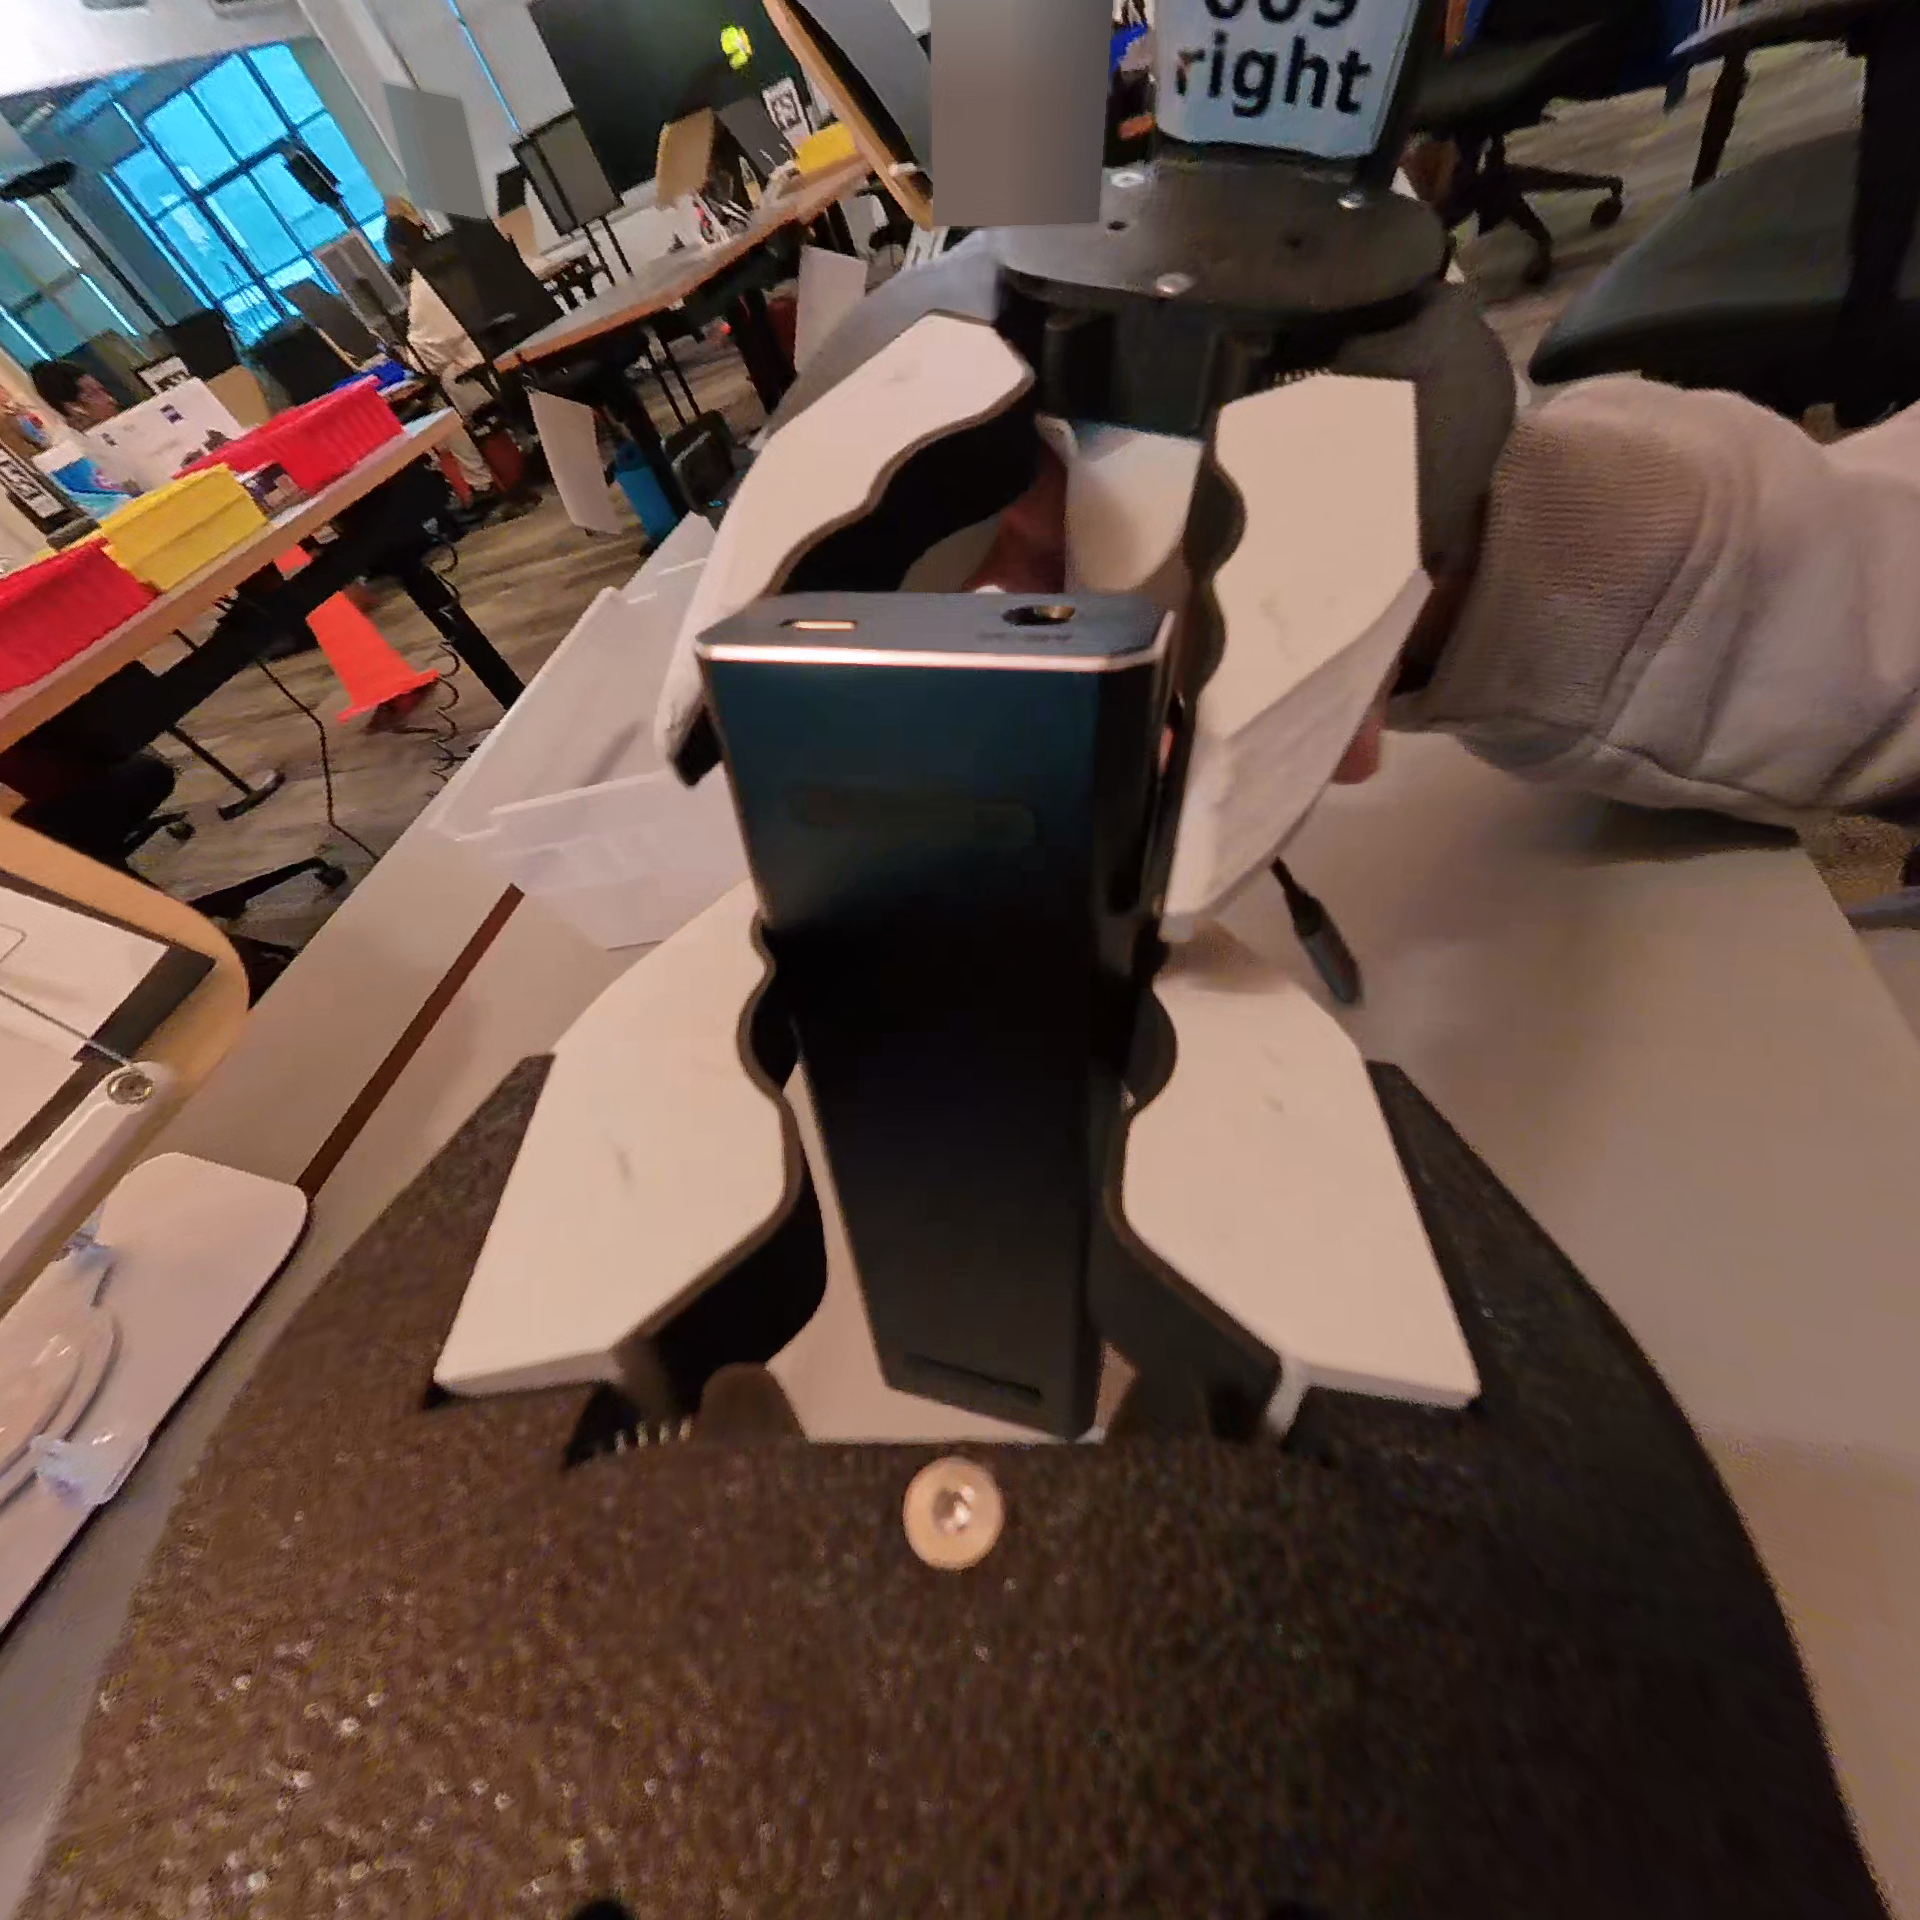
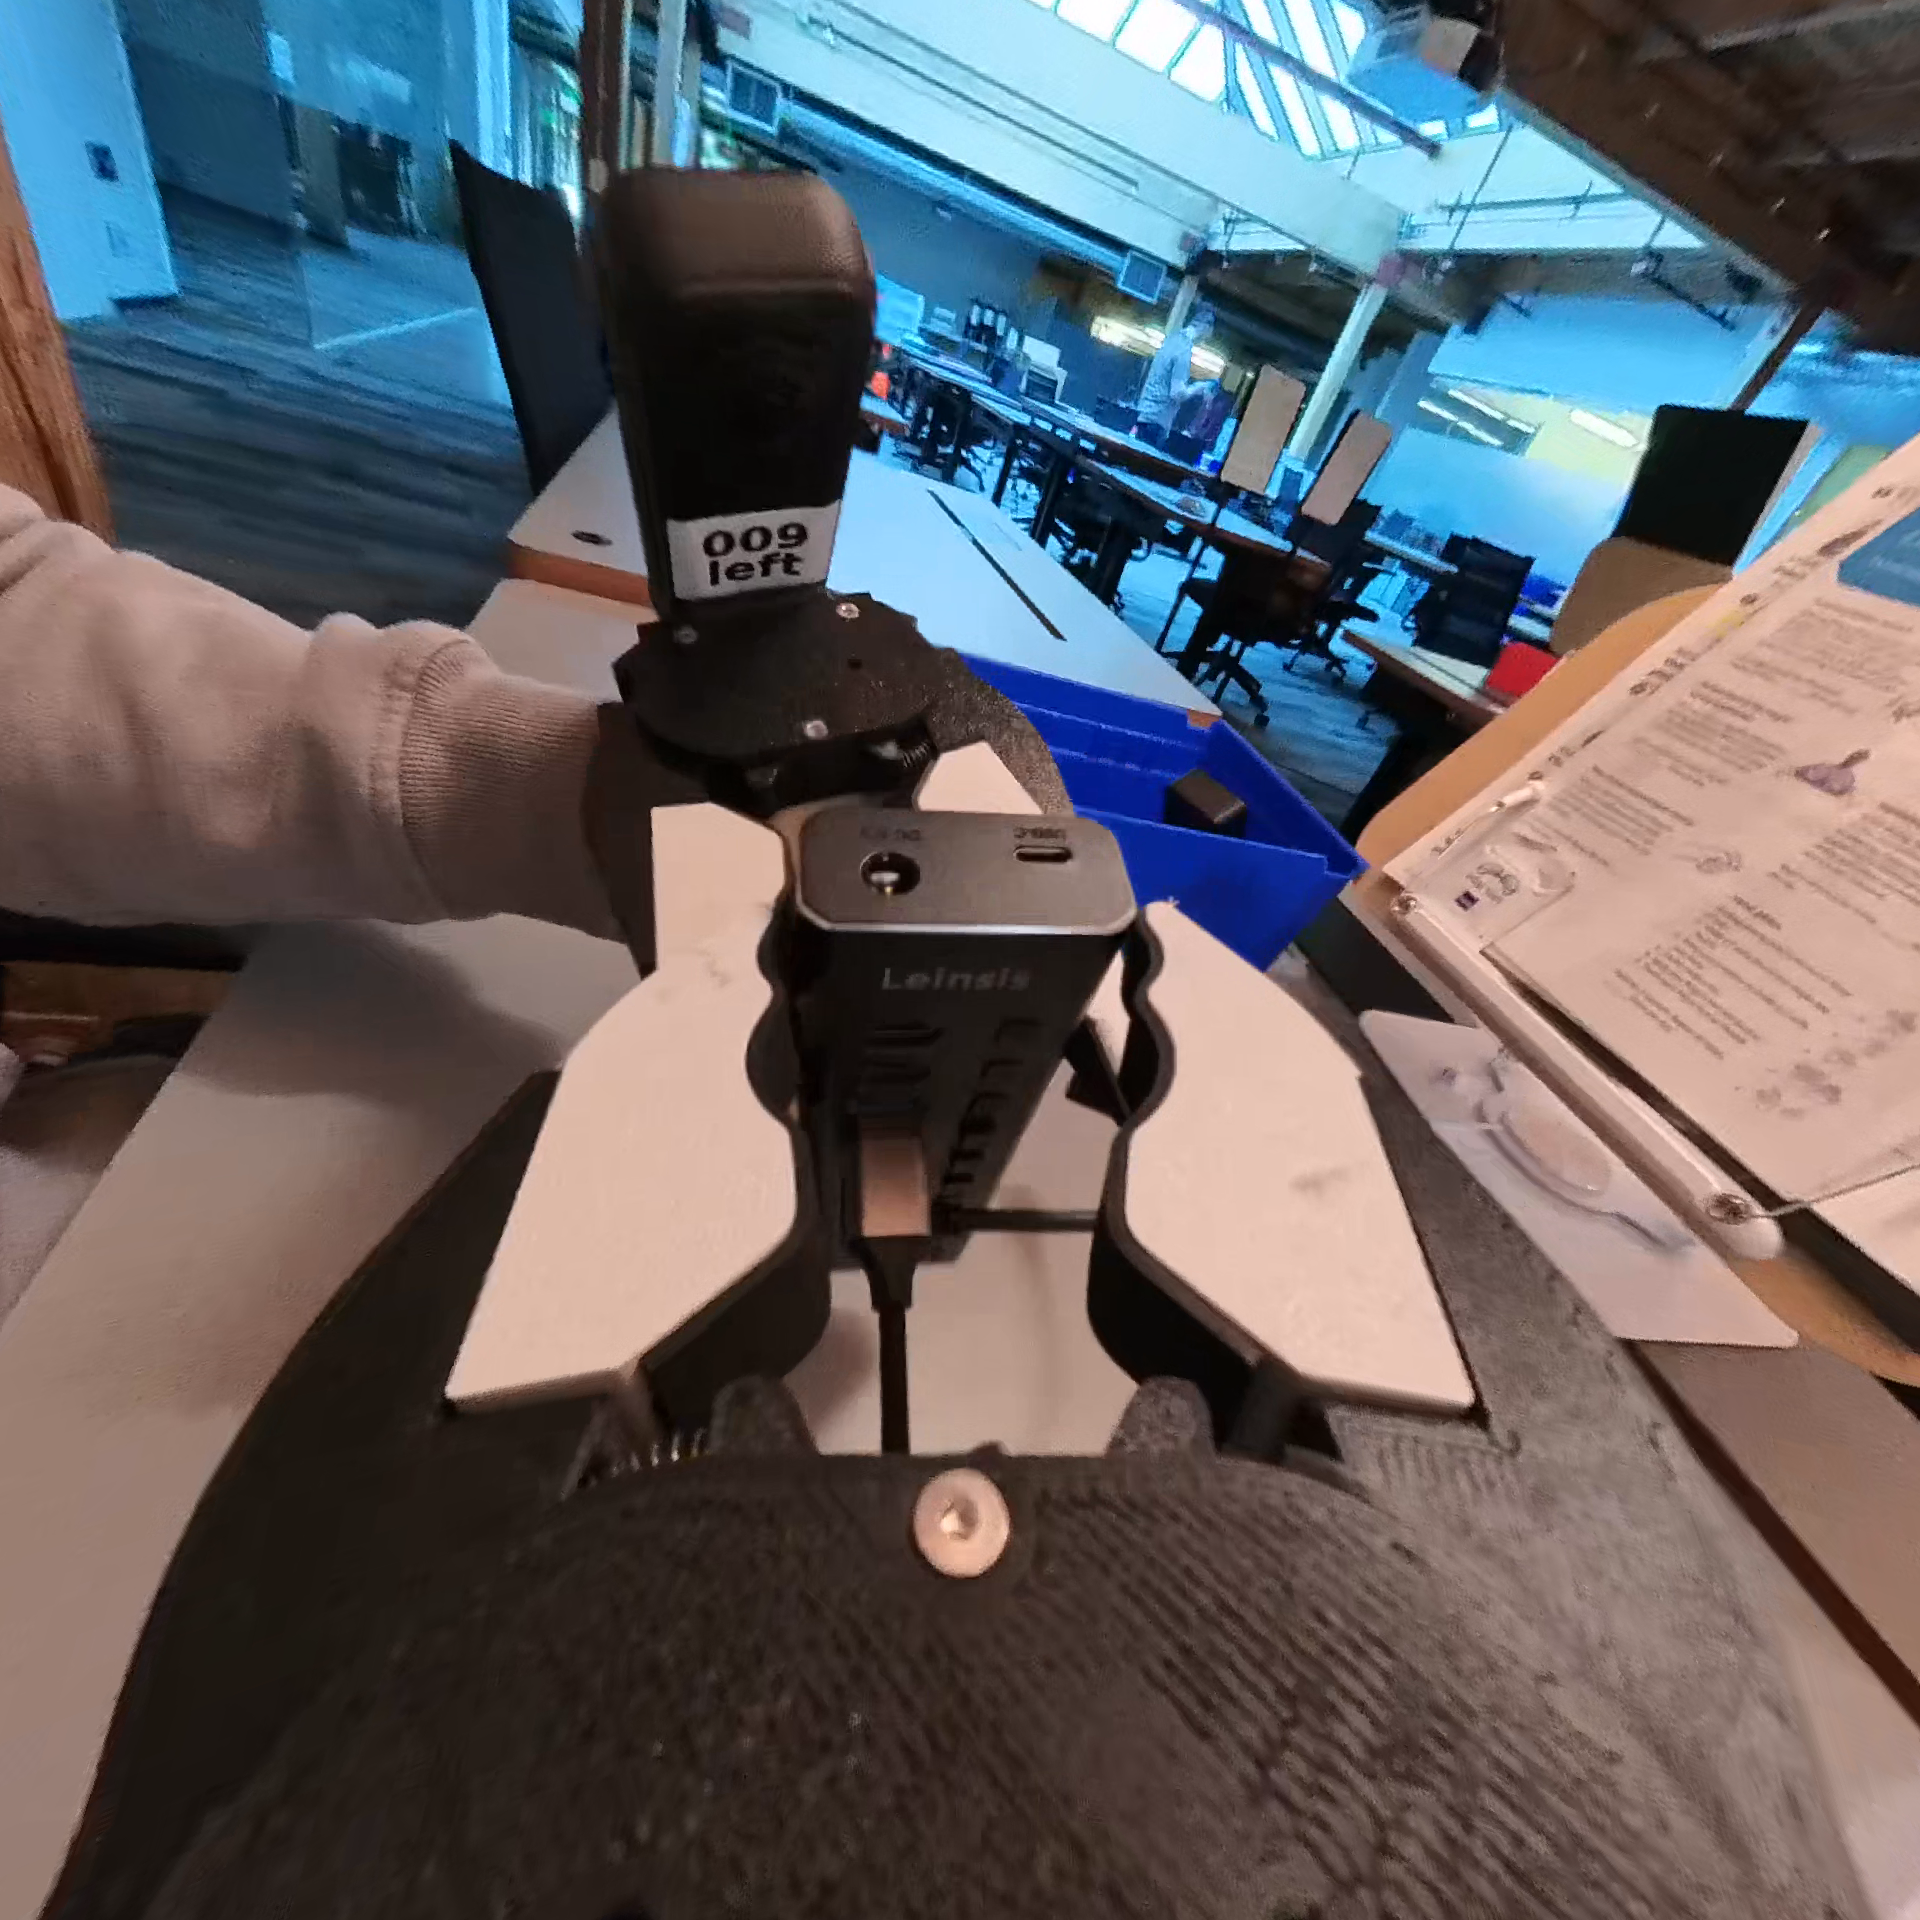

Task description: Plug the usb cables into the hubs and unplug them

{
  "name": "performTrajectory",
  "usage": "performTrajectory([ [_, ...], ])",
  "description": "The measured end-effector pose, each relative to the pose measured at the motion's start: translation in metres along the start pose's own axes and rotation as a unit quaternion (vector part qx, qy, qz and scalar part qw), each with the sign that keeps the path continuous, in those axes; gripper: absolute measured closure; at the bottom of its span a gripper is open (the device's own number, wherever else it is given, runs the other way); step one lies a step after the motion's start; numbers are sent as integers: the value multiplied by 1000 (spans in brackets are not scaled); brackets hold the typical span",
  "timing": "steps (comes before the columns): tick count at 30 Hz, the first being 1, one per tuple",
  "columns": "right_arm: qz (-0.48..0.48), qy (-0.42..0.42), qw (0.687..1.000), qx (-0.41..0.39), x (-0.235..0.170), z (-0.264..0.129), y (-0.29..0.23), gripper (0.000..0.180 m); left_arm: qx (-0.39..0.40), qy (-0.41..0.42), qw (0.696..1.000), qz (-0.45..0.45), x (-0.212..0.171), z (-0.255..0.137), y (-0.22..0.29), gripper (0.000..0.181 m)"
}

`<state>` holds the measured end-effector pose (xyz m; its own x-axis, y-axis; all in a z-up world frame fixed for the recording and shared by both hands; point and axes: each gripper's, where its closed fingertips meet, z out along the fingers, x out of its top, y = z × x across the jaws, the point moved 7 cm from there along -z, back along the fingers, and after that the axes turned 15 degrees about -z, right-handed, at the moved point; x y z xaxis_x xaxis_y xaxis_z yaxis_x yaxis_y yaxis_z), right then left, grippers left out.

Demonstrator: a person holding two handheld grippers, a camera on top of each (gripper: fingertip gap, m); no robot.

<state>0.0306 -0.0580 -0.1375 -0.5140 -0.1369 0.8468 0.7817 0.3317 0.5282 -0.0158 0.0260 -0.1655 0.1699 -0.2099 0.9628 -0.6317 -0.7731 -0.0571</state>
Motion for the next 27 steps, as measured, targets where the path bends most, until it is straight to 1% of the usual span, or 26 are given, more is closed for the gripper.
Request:
performTrajectory([
  [2,29,17,999,11,0,0,0,120,-7,-2,1000,-6,-1,2,1,118],
  [4,48,22,998,21,1,-2,2,120,-23,13,999,-26,0,2,3,118],
  [6,57,30,997,35,4,-5,3,120,-41,24,998,-44,3,2,5,118],
  [8,63,50,996,45,6,-7,3,121,-60,14,996,-60,2,3,9,116],
  [10,77,70,993,46,8,-7,4,121,-60,-10,995,-79,-5,8,11,102],
  [12,82,81,992,50,8,-4,3,120,-58,-24,994,-87,-11,13,14,96],
  [15,84,86,990,68,9,0,-2,120,-48,-14,996,-68,-13,18,18,97],
  [19,80,71,992,74,4,0,-2,120,-59,-9,995,-75,-20,18,16,106],
  [25,110,93,985,100,2,0,-2,120,-104,-17,991,-83,-25,13,19,106],
  [27,126,99,982,100,0,0,-1,120,-104,-18,991,-79,-27,12,19,106],
])
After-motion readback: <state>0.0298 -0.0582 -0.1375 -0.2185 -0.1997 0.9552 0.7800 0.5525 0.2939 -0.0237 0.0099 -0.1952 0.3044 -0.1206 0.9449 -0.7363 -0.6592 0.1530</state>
